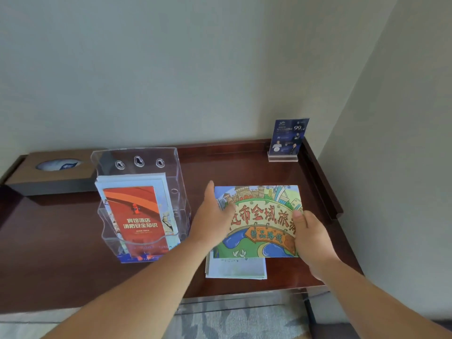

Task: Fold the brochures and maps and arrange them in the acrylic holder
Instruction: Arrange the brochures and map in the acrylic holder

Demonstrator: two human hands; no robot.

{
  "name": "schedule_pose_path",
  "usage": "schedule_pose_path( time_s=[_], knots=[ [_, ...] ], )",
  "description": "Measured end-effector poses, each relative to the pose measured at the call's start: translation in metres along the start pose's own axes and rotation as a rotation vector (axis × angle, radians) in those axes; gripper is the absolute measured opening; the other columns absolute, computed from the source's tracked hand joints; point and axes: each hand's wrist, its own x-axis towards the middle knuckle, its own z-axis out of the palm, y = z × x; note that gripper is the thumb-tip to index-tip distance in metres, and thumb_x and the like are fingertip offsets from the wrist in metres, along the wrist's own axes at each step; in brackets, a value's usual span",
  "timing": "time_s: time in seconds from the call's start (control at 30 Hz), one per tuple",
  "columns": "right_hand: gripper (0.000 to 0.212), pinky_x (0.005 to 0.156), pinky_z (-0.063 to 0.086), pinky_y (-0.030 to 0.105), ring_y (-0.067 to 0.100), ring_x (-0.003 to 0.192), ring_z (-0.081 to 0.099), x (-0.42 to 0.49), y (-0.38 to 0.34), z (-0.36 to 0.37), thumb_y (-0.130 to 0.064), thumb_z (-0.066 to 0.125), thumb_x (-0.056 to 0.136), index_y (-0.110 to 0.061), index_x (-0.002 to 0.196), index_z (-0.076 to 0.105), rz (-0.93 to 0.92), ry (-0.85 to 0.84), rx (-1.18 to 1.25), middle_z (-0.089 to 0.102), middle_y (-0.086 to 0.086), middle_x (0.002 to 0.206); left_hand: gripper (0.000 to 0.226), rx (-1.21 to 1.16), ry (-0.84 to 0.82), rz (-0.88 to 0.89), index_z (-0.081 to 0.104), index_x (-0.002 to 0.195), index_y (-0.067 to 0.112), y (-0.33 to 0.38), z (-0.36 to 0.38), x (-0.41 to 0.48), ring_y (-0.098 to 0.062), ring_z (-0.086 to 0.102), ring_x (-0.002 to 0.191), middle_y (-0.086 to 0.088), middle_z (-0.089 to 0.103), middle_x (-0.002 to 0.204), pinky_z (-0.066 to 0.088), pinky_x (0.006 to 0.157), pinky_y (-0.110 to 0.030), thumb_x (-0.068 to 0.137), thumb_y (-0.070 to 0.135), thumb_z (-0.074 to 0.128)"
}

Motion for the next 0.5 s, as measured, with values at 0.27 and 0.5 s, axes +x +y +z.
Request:
schedule_pose_path(
  time_s=[0.27, 0.5],
  knots=[
    [0.038, 0.071, 0.057, 0.053, 0.025, 0.082, 0.070, -0.020, -0.081, -0.008, -0.044, 0.040, 0.102, -0.010, 0.087, 0.048, -0.318, -0.034, 0.051, 0.069, 0.010, 0.090, 0.027, -0.101, 0.216, 0.169, 0.065, 0.114, 0.028, 0.059, -0.087, -0.003, -0.006, 0.058, 0.088, 0.008, 0.061, 0.106, 0.043, 0.067, -0.015, 0.088, 0.023, 0.066],
    [0.033, 0.055, 0.041, 0.035, 0.020, 0.068, 0.055, -0.048, -0.142, 0.046, -0.040, 0.039, 0.103, -0.018, 0.079, 0.044, -0.593, -0.050, -0.073, 0.061, -0.002, 0.075, 0.006, 0.108, 0.192, 0.223, 0.066, 0.088, 0.031, 0.042, -0.189, -0.020, 0.005, 0.059, 0.080, 0.021, 0.066, 0.085, 0.039, 0.066, -0.022, 0.085, 0.027, 0.069]
  ],
)
